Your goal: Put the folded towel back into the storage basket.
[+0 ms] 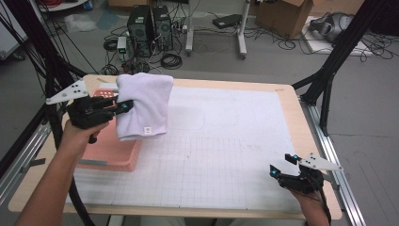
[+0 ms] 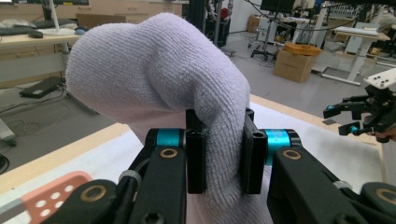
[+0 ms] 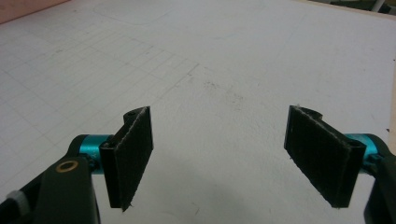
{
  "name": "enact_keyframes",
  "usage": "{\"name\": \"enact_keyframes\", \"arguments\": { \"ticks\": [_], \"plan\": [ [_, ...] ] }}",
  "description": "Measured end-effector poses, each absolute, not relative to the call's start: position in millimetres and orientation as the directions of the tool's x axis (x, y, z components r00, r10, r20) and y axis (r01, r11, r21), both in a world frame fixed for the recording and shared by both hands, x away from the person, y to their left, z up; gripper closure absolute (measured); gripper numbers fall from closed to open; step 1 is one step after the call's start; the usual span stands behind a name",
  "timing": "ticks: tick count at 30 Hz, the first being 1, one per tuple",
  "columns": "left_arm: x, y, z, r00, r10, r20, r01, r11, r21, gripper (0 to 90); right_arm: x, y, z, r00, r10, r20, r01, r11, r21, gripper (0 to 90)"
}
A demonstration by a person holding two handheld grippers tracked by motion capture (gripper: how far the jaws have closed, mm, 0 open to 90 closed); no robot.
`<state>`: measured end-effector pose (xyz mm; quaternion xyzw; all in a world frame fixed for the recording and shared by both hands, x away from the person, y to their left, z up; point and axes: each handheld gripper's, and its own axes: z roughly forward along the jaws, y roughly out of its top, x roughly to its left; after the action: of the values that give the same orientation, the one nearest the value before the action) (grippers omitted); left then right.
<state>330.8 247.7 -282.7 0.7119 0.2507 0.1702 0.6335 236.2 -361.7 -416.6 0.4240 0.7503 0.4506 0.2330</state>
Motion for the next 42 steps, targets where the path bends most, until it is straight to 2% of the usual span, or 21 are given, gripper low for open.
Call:
{"name": "enact_keyframes", "arguments": {
  "ticks": [9, 23, 42],
  "plan": [
    [327, 286, -274, 0.798, 0.598, -0.077, 0.140, -0.058, 0.989, 76.2, 238, -358, -418, -0.534, 0.845, 0.031, 0.434, 0.242, 0.868, 22.7],
    [330, 330, -283, 0.773, 0.624, -0.111, 0.162, -0.026, 0.986, 76.2, 247, -349, -417, -0.534, 0.845, 0.020, 0.446, 0.262, 0.856, 22.7],
    [320, 356, -295, 0.779, 0.621, -0.090, 0.149, -0.044, 0.988, 76.1, 252, -338, -412, -0.549, 0.836, 0.004, 0.445, 0.288, 0.848, 22.7]
  ]
}}
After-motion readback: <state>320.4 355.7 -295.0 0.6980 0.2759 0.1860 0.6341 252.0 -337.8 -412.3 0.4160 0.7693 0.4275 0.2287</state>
